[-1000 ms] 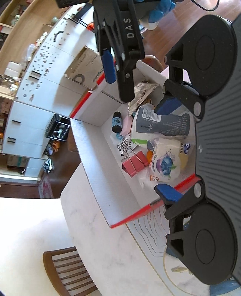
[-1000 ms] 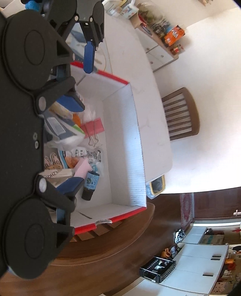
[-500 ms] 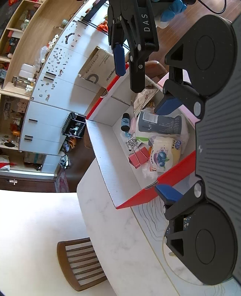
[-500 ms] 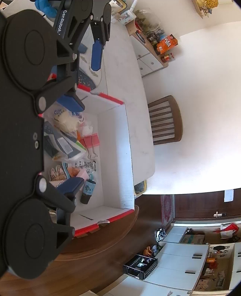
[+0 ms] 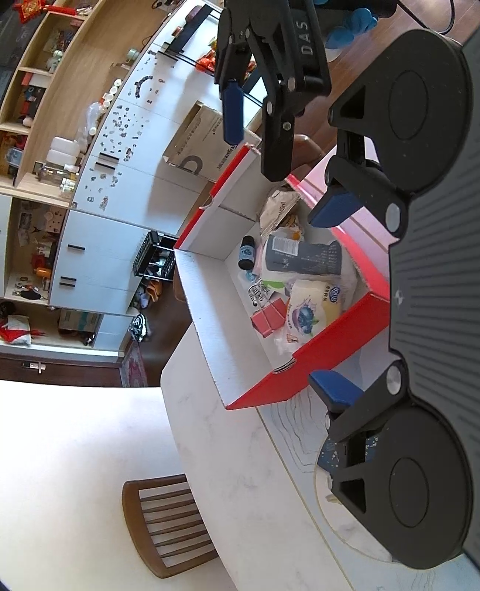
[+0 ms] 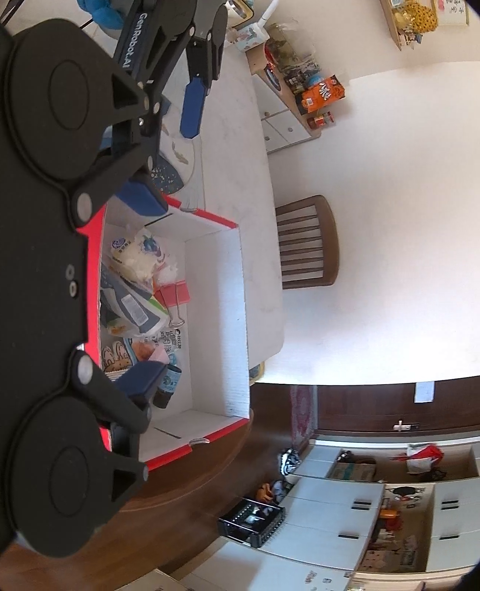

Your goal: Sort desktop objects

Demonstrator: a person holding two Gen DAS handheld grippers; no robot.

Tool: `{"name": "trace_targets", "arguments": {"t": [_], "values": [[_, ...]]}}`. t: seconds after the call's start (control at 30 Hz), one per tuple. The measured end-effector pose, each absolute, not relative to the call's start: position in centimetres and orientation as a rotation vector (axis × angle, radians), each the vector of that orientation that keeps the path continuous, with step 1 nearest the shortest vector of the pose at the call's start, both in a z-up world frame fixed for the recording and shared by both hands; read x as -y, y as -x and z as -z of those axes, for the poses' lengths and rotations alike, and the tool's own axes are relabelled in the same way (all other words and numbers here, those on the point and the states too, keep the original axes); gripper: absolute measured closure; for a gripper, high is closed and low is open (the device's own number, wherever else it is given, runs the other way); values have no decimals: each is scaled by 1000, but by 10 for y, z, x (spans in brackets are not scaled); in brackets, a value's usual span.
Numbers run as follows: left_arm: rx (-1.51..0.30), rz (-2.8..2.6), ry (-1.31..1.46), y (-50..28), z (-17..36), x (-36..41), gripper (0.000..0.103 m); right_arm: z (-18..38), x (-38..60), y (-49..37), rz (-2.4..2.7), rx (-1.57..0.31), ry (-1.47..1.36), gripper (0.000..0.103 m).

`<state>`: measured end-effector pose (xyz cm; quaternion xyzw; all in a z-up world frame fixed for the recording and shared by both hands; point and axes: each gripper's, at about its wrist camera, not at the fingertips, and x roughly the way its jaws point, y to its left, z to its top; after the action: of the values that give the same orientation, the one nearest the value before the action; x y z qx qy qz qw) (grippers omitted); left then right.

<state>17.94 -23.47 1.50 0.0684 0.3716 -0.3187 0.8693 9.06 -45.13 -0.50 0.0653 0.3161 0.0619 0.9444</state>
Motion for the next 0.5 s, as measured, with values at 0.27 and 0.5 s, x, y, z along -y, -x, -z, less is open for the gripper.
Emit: {"name": "trace_targets", "arguments": {"t": [0.27, 0.5], "values": [[-758, 676, -155, -168, -12, 228, 0, 2, 444, -73, -105, -608, -130, 4], [-743, 682, -139, -161, -11, 222, 0, 3, 440, -53, -61, -563, -124, 1]]}}
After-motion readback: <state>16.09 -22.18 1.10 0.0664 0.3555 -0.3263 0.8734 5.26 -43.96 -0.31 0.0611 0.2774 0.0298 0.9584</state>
